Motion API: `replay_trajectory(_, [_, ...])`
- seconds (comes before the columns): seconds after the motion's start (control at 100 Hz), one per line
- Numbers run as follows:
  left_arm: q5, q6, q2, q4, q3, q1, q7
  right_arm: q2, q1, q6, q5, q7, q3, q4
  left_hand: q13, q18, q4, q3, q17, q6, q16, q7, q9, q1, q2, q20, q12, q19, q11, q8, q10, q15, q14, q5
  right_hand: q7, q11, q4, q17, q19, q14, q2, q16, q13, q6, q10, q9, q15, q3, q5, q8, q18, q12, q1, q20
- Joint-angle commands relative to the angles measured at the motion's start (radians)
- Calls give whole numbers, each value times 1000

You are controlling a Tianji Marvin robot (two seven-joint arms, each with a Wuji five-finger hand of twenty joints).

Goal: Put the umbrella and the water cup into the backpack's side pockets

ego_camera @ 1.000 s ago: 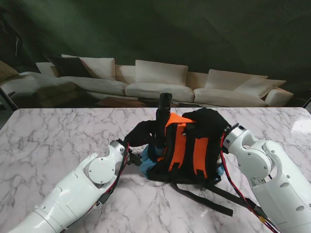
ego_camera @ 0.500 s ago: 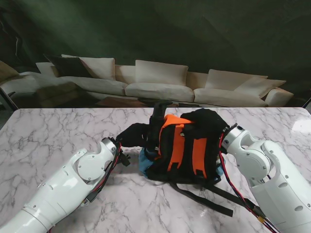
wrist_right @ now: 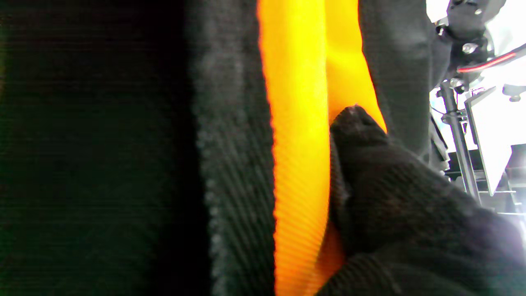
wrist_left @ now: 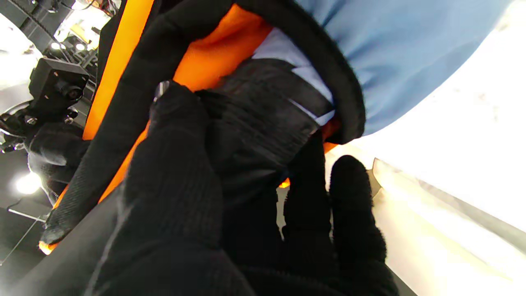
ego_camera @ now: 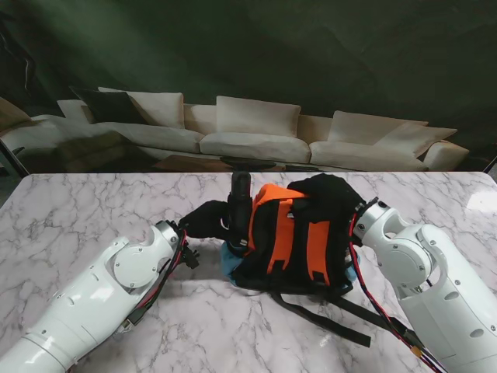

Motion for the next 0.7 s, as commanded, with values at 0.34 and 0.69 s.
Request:
replay_trajectory(0.34, [28, 51, 38, 34, 13, 3, -120, -1, 2, 12, 0, 3, -16, 20, -189, 75, 44, 39, -175, 11, -45, -149, -232, 11, 297, 29, -155, -158, 215, 102, 101, -122, 74, 18, 80, 42, 53, -7, 2, 5, 81, 14, 49, -187, -56, 28, 7, 95, 81, 27, -2, 3, 116, -7])
replay_trajectory(0.69, [32, 24, 53, 26, -19, 2, -160, -1, 8, 12, 0, 4, -21, 25, -399, 55, 9, -3, -267, 177, -105, -603, -584, -401, 213, -37, -244, -363, 52, -59, 243, -230, 128, -313, 81, 42, 53, -7, 2, 5, 81, 14, 49, -185, -56, 27, 7, 95, 80, 26, -2, 3, 116, -7])
